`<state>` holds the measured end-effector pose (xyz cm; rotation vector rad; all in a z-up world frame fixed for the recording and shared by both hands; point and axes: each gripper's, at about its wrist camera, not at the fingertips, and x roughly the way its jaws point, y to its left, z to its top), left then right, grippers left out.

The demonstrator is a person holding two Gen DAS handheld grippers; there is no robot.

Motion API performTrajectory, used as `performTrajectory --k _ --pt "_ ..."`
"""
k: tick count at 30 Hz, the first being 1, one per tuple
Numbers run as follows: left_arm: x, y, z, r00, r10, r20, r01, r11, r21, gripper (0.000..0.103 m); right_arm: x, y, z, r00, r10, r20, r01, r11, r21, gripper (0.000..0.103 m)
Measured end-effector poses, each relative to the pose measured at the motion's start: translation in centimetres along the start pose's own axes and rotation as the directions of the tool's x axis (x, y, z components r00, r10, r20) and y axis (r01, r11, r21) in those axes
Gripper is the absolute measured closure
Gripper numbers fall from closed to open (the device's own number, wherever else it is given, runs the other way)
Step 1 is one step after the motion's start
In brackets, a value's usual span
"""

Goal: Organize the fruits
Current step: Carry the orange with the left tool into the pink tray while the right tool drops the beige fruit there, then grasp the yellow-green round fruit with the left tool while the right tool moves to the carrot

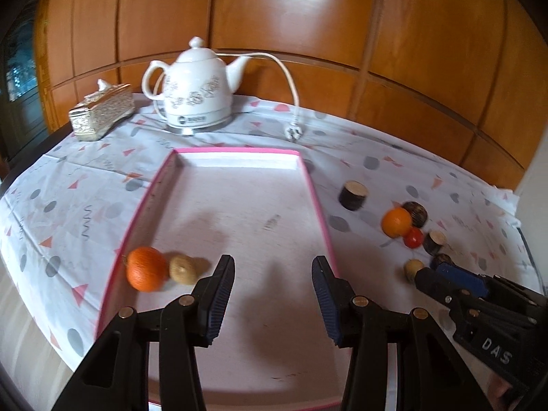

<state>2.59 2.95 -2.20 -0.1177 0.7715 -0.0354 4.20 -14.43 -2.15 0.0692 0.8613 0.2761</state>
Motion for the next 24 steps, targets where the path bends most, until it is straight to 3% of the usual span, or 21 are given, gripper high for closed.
performTrajectory --k 13,24 --pt "0.3 -3.8 -0.8 0.996 -0.081 -0.03 0.083 0.991 0.102 0.055 -2.0 -8.9 -4.0 0.992 -0.115 -0.046 0.123 0.968 0.219 0.069" --pt "0.7 -6.6 -1.3 0.987 -0.146 -0.066 0.156 0.973 0.17 0.055 -1.7 -10.9 -4.4 0.986 -0.154 -0.06 0.165 0.946 0.28 0.069"
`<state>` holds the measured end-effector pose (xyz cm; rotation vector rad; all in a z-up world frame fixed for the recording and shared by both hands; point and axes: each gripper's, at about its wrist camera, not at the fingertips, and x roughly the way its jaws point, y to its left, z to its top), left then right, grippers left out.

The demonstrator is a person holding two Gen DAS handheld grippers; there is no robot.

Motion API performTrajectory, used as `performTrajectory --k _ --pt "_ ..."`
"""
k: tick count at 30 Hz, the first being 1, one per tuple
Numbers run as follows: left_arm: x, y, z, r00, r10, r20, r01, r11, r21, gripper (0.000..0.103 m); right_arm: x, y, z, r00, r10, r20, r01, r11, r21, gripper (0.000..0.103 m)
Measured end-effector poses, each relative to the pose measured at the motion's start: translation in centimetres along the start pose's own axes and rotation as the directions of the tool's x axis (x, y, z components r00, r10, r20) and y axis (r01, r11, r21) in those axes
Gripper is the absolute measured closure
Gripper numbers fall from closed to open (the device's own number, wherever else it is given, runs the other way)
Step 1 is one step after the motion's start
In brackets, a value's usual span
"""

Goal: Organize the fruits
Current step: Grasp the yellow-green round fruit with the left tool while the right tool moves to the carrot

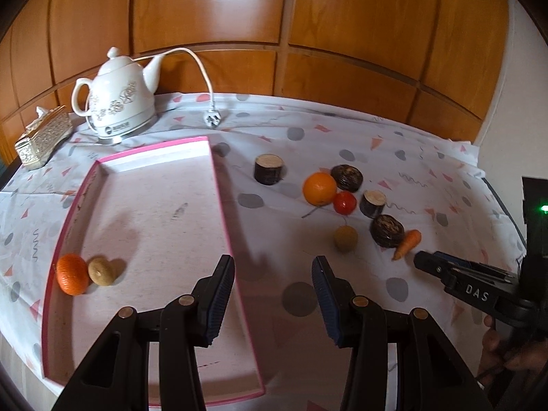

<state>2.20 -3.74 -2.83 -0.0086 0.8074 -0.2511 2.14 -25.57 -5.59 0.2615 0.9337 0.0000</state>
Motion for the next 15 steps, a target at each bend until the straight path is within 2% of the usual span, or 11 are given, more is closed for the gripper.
performTrajectory --k 15 --pt "1.8 -2.4 0.5 1.0 -0.011 -0.029 0.012 0.999 0.037 0.055 0.7 0.2 1.0 0.997 -0.069 0.025 0.069 0.998 -0.001 0.069"
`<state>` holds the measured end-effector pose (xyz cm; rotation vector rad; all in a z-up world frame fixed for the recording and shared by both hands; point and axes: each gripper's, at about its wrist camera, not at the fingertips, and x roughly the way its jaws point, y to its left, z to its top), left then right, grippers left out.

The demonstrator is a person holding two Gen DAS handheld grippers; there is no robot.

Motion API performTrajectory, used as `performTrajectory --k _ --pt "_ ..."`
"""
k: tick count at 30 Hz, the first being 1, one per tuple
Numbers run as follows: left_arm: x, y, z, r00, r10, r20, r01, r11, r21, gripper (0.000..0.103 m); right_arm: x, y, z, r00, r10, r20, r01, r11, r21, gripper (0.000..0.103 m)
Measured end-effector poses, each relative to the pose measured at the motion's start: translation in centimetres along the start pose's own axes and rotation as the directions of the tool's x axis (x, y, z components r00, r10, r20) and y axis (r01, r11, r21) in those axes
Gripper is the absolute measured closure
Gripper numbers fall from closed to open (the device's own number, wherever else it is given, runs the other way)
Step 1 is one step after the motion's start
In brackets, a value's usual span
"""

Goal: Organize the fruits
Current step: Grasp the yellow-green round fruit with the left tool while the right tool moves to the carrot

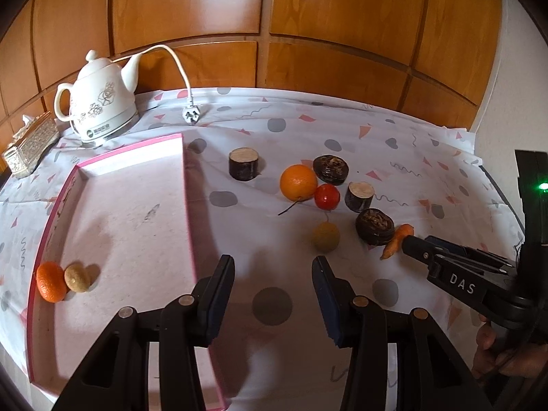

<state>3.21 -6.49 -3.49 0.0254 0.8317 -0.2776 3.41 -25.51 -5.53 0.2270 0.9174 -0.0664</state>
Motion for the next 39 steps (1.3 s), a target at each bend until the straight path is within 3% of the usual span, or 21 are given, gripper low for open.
performTrajectory --k 20,26,29,30,39 --pt "5.2 -3.2 2.2 0.993 -0.102 -0.061 0.101 0.995 -0.013 0.055 2.0 -0.5 1.2 0.999 0.041 -0.035 -0.041 0.999 0.005 0.073" --pt "7.2 -3.5 2.5 0.993 -0.072 -0.089 0.071 0.997 -0.017 0.055 2.1 -0.7 1.3 0.997 0.059 -0.043 -0.058 0.998 0.011 0.073" --pt "7.6 -3.0 2.1 0.994 -0.063 -0.088 0.061 0.998 -0.023 0.076 2.1 -0.9 1.3 0.997 0.067 -0.045 -0.066 0.998 0.023 0.073" --pt "7.4 -2.9 2.0 0.994 -0.072 -0.086 0.07 0.997 -0.026 0.077 2.1 -0.9 1.3 0.997 0.069 -0.046 -0.068 0.997 0.026 0.073" --pt "6.1 -2.4 0.3 0.996 -0.066 -0.062 0.066 0.998 0.001 0.077 3.0 -0.5 1.9 0.995 0.084 -0.058 -0.081 0.996 0.038 0.073"
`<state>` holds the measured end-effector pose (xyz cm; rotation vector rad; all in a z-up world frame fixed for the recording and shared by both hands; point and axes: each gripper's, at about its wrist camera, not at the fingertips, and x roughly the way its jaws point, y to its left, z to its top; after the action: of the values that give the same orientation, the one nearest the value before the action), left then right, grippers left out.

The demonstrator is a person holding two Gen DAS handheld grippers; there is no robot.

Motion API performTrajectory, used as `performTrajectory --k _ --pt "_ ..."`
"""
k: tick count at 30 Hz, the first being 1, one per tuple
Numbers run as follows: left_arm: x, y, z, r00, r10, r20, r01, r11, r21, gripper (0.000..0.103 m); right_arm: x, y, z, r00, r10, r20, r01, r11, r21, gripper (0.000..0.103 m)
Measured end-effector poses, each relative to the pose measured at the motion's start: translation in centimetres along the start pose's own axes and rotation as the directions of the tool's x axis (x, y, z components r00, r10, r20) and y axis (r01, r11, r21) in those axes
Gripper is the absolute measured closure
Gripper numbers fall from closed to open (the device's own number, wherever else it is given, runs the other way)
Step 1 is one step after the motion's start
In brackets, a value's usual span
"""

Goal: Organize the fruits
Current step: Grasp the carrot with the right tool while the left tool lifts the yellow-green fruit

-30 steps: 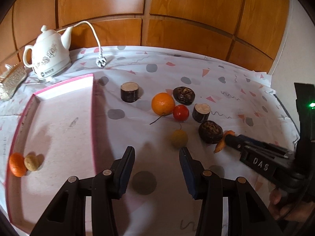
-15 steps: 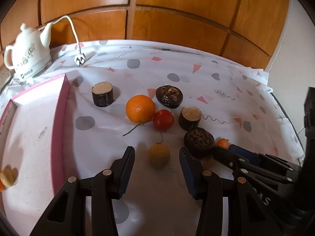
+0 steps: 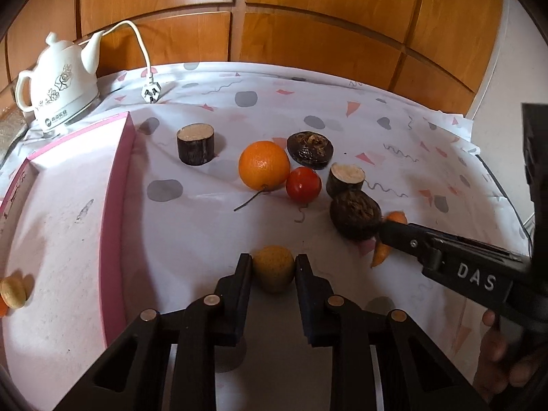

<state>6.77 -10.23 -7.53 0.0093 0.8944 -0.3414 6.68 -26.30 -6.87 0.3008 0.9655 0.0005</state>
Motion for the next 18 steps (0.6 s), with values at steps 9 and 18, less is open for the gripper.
performTrajectory --k 9,18 --pt "0.1 0.1 -0.2 1.0 0.002 0.004 -0.002 1.0 -0.006 0.079 -0.3 0.8 -0.1 1.0 -0.015 0.019 0.017 0.998 -0.066 0.08" --pt "-1.2 0.0 -0.4 1.0 0.011 0.015 -0.011 1.0 0.008 0.079 -0.6 0.2 -0.4 1.0 -0.004 -0.005 0.004 0.999 -0.04 0.079"
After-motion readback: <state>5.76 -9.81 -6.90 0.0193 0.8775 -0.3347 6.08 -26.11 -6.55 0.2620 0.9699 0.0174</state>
